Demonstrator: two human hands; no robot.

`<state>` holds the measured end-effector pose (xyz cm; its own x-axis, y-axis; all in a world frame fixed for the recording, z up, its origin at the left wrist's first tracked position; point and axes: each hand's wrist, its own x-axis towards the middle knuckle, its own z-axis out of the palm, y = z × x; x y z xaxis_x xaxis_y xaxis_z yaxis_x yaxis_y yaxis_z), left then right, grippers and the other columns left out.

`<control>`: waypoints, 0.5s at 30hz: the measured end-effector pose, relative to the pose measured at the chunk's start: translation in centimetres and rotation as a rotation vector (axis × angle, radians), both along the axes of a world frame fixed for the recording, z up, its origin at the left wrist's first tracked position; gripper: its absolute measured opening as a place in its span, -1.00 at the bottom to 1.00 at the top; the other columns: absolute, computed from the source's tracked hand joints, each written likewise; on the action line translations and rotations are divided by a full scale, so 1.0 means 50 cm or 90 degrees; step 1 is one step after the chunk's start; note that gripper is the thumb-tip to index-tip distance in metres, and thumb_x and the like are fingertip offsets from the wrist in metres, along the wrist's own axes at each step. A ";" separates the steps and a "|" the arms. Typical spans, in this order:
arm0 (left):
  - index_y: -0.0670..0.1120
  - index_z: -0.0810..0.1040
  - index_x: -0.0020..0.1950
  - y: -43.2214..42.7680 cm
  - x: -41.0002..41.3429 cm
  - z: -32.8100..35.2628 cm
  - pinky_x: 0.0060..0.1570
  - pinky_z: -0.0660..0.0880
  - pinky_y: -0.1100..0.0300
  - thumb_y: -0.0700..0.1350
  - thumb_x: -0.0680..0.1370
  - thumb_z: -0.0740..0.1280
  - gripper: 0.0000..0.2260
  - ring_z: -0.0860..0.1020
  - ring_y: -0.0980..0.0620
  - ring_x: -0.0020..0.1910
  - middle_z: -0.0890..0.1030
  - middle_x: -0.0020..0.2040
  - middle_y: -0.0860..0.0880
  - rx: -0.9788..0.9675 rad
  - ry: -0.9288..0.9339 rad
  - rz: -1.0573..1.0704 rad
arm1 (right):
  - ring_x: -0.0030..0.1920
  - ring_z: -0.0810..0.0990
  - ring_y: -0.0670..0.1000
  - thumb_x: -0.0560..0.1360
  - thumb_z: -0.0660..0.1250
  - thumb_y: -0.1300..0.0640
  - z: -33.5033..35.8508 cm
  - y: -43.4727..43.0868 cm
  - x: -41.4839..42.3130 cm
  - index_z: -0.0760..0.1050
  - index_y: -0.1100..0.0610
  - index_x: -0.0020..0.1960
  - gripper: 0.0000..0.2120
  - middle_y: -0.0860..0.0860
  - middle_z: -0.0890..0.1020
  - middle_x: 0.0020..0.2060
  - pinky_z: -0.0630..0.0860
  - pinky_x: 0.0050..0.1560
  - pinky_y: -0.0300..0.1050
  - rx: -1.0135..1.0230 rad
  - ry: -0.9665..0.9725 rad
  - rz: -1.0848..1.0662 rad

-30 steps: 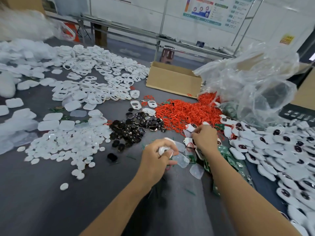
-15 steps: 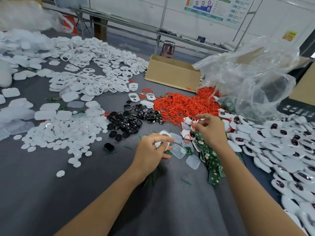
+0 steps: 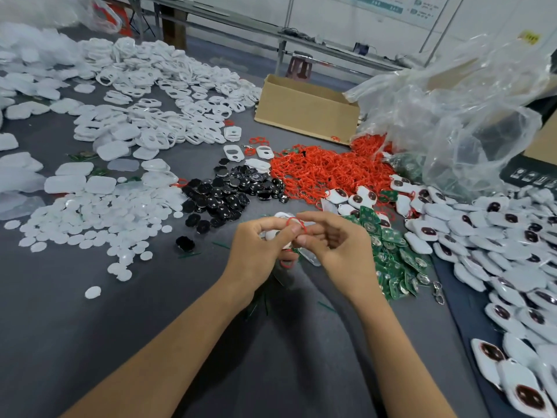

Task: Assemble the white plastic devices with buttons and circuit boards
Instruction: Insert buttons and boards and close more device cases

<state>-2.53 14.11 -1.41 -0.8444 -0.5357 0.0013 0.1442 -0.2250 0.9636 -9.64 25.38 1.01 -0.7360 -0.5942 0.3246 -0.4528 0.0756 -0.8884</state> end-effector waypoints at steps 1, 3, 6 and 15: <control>-0.06 0.70 -0.25 0.000 0.000 0.001 -0.38 0.53 0.13 -0.21 0.52 0.41 -0.83 0.54 -0.05 -0.44 0.62 -0.35 -0.09 0.011 0.002 -0.003 | -0.25 0.66 -0.03 0.38 0.39 0.48 -0.001 0.001 0.001 0.60 0.04 -0.06 -0.64 -0.04 0.68 -0.29 0.57 -0.14 -0.23 -0.015 -0.006 -0.006; -0.07 0.69 -0.25 0.001 -0.001 0.003 -0.40 0.53 0.15 -0.22 0.52 0.40 -0.83 0.55 -0.02 -0.45 0.63 -0.36 -0.10 0.019 0.004 -0.007 | -0.26 0.68 -0.03 0.40 0.39 0.45 -0.003 0.004 0.002 0.60 0.07 -0.09 -0.71 -0.02 0.69 -0.27 0.57 -0.16 -0.26 -0.037 -0.013 -0.011; -0.04 0.69 -0.20 0.004 -0.002 0.005 -0.38 0.54 0.14 -0.20 0.52 0.40 -0.86 0.59 -0.03 -0.43 0.65 -0.33 -0.10 -0.006 0.004 -0.009 | -0.25 0.69 -0.01 0.41 0.40 0.41 -0.005 0.006 -0.002 0.61 0.08 -0.11 -0.76 -0.01 0.70 -0.26 0.57 -0.16 -0.24 -0.050 -0.022 -0.018; -0.08 0.69 -0.07 0.005 0.006 0.005 -0.27 0.60 0.07 -0.30 0.52 0.39 -0.85 0.63 -0.01 -0.32 0.70 -0.19 -0.08 -0.060 0.041 -0.004 | -0.32 0.65 -0.17 0.39 0.43 0.41 -0.017 0.013 -0.002 0.61 0.16 -0.18 -0.83 -0.08 0.68 -0.35 0.50 -0.24 -0.37 -0.085 -0.003 -0.049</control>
<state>-2.25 14.34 -1.17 -0.8442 -0.5257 0.1052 0.2048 -0.1350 0.9695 -9.72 26.02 0.16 -0.7792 -0.4875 0.3939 -0.4466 -0.0091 -0.8947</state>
